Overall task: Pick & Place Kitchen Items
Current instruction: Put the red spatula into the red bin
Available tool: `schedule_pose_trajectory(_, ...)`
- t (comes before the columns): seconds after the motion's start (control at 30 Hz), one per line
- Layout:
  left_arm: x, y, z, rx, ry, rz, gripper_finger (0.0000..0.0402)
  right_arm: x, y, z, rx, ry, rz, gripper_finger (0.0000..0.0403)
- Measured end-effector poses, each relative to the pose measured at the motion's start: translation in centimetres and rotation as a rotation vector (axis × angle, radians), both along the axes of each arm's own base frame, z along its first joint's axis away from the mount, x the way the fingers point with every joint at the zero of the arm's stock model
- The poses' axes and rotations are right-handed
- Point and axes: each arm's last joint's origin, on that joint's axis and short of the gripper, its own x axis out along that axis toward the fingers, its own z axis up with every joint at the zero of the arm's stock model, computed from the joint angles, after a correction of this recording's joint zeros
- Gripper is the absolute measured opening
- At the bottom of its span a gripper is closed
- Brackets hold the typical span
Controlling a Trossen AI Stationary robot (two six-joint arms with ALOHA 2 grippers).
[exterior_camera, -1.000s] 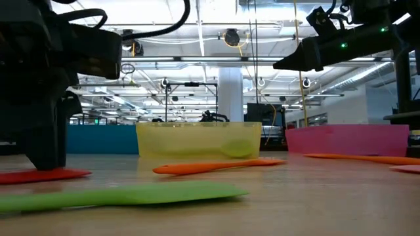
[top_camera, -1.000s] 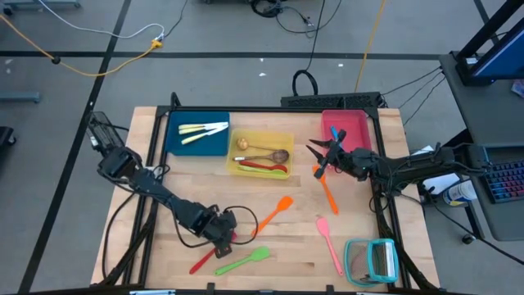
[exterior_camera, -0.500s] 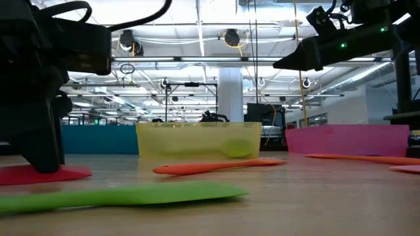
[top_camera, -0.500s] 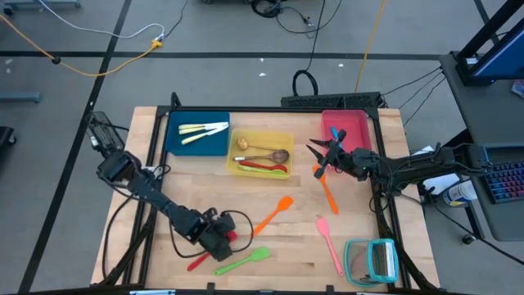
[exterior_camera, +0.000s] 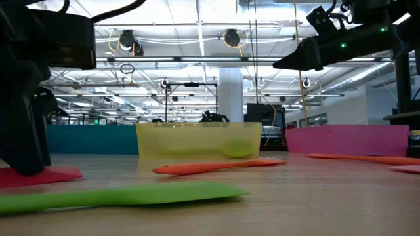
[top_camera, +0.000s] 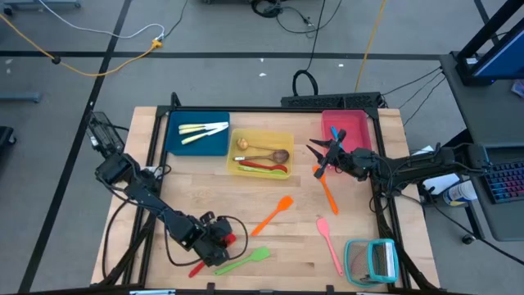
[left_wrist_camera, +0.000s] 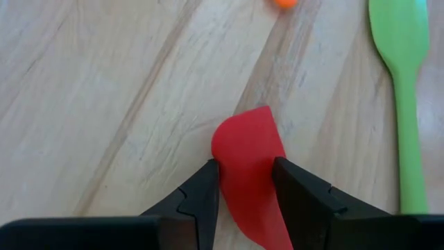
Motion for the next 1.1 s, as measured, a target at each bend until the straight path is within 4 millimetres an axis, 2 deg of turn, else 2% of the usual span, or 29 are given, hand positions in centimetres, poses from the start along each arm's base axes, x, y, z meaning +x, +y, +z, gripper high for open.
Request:
schedule_pose_trajectory(0.2,0.3,0.5,-0.3,0.007,0.031,0.001,0.0120,0.0,0.0,0.0,0.007,-0.001,0.000,0.0091)
schedule_pose_trajectory(0.5,0.5,0.9,-0.2,0.017,0.028,0.010,0.0009,0.0,0.0,-0.1,0.024,0.000,-0.001,0.0091)
schedule_pose_trajectory(0.6,0.8,1.3,-0.1,0.017,0.013,0.022,0.0009,0.0,0.0,-0.1,0.024,0.000,-0.001,0.0091)
schedule_pose_trajectory(1.0,1.7,3.9,3.0,0.039,-0.059,-0.018,0.0001,0.0,0.0,-0.1,0.024,0.000,-0.002,0.0091)
schedule_pose_trajectory(1.1,2.0,4.1,3.1,-0.011,-0.032,-0.034,0.0003,0.0,0.0,-0.1,0.024,0.000,-0.002,0.0091)
